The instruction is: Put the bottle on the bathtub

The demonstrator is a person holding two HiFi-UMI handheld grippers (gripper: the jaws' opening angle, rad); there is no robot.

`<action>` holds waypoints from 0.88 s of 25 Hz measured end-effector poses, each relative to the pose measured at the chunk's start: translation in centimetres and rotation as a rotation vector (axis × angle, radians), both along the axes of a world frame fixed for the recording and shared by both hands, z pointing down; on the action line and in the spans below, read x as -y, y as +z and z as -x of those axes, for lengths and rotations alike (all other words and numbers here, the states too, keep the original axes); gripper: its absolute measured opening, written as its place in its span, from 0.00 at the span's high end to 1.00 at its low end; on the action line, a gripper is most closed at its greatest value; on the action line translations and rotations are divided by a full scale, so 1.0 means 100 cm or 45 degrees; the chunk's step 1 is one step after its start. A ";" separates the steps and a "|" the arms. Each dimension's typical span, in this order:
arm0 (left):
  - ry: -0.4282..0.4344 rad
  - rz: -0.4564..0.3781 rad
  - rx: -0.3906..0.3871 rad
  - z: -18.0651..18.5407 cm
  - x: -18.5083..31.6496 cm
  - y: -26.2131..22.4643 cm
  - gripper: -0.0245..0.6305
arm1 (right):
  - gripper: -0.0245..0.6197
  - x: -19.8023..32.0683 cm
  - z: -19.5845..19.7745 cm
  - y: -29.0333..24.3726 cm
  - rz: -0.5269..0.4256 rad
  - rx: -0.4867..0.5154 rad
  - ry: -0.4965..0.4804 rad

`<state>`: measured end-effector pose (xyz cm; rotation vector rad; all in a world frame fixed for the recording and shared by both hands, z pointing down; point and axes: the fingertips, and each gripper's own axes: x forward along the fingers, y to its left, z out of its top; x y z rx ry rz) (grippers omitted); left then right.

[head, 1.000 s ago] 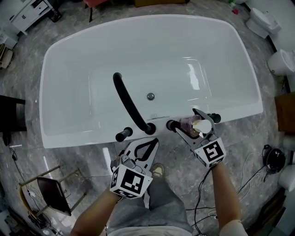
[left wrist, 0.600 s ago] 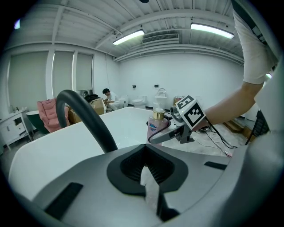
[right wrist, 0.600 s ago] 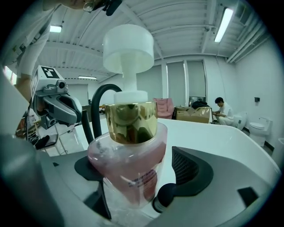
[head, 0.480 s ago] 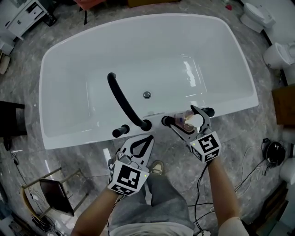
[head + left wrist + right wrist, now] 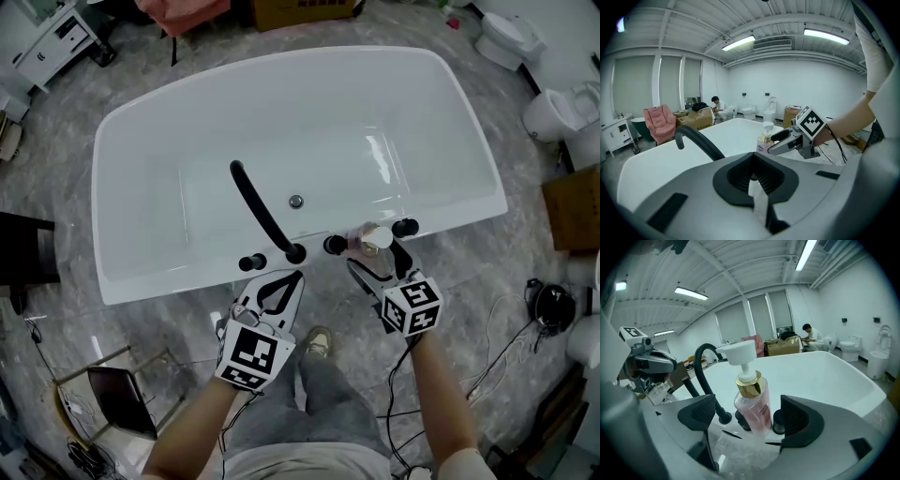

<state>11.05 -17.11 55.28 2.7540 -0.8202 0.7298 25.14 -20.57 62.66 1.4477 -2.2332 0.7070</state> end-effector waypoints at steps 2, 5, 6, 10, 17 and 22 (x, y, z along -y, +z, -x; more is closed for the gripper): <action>-0.005 0.004 -0.002 0.003 -0.005 -0.010 0.93 | 0.27 -0.009 0.000 -0.012 0.025 0.021 0.034; 0.006 -0.009 -0.003 0.007 -0.010 -0.029 0.93 | 0.31 -0.021 0.007 -0.046 -0.007 0.048 0.037; 0.016 -0.025 -0.005 0.008 -0.010 -0.040 0.93 | 0.38 -0.025 0.011 -0.061 -0.037 0.051 0.028; 0.030 -0.090 -0.019 0.015 -0.010 -0.081 0.93 | 0.50 -0.036 0.025 -0.120 -0.144 -0.005 -0.036; 0.000 -0.182 -0.072 0.036 -0.027 -0.144 0.93 | 0.65 -0.054 0.049 -0.214 -0.282 -0.018 -0.052; -0.030 -0.233 -0.094 0.055 -0.030 -0.191 0.93 | 0.77 -0.070 0.072 -0.273 -0.320 0.076 -0.070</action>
